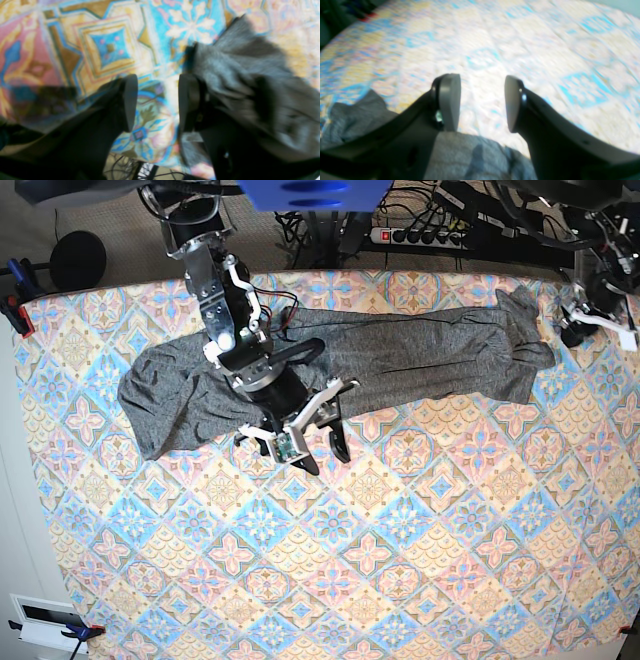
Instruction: Layout the t-shirt on the table in an organized manner, then fold the t-shirt properly
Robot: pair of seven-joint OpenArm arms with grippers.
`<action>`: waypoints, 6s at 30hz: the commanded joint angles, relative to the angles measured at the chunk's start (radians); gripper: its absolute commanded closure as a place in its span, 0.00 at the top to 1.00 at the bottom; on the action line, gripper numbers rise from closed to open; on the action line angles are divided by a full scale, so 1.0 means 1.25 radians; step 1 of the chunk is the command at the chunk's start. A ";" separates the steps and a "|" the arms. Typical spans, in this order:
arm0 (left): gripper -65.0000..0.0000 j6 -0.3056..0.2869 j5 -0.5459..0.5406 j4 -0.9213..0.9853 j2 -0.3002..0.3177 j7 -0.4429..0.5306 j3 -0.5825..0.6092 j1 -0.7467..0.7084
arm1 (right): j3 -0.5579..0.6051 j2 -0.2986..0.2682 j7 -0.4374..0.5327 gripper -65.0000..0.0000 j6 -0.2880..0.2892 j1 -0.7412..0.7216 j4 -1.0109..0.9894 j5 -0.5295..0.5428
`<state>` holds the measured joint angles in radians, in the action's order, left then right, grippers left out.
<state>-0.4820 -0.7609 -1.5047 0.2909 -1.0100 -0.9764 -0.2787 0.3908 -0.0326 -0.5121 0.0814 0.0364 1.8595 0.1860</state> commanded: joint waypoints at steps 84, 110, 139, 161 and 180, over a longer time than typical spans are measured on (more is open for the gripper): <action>0.69 -0.173 -0.112 0.339 0.114 -0.108 0.648 0.057 | -0.204 -0.020 0.020 0.43 0.009 0.060 0.007 0.007; 0.00 -0.173 -0.119 -0.040 0.060 -0.114 0.779 0.063 | -0.512 -0.024 0.013 0.43 0.009 0.067 0.009 0.008; 0.00 -0.173 -0.205 -0.041 0.076 -0.114 0.499 0.006 | -0.545 -0.024 0.016 0.43 0.009 0.118 0.008 0.008; 0.00 -0.173 -0.324 -0.130 -0.006 -0.113 0.658 0.141 | -0.545 -0.024 0.019 0.43 0.009 0.146 0.007 0.008; 0.00 -0.173 -0.101 0.084 -0.190 -0.108 0.889 0.355 | -0.545 -0.041 0.016 0.43 0.009 0.154 0.006 0.007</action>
<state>-0.6907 -0.8585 -1.3834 0.0597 -1.1675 0.1368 0.1417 -0.2871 -0.0738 -0.5175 0.0929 0.2344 1.8503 0.1875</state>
